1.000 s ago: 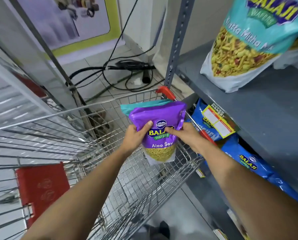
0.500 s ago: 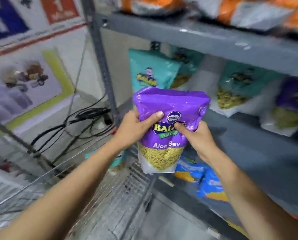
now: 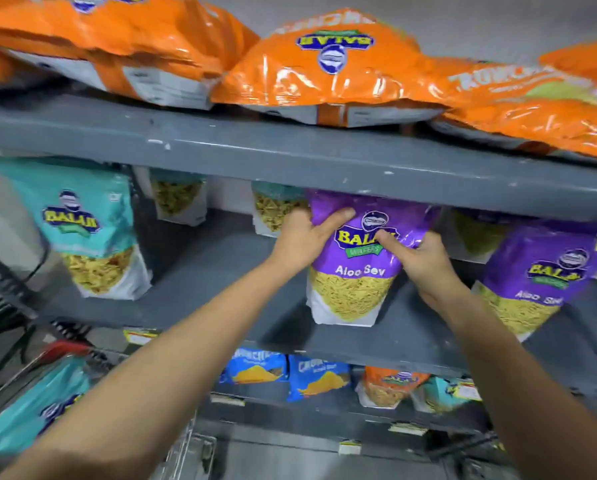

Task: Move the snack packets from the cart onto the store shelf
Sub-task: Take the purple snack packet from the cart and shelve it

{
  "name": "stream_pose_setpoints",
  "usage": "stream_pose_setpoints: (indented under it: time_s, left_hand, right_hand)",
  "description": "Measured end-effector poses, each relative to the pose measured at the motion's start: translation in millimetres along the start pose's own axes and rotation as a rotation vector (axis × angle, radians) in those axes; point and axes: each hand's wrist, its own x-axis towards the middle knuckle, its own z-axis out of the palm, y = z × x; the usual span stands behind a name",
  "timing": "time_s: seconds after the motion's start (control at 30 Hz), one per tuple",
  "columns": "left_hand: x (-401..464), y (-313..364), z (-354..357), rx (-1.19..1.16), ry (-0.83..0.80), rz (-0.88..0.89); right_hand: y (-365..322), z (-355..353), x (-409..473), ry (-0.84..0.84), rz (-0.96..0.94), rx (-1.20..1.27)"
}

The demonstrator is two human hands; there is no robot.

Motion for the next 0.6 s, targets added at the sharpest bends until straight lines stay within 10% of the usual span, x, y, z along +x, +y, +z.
stream_pose_setpoints:
  time_s: [0.4,0.6]
  left_hand:
    - [21.6,-36.6,89.0,0.067,-0.089,-0.077]
    - [4.5,-43.8,44.2,-0.015,-0.095,-0.073]
  right_hand:
    - [63.5,-67.4,22.5,0.136,0.038,-0.054]
    - [49.1,-20.1,-17.2,0.611,-0.233,-0.215]
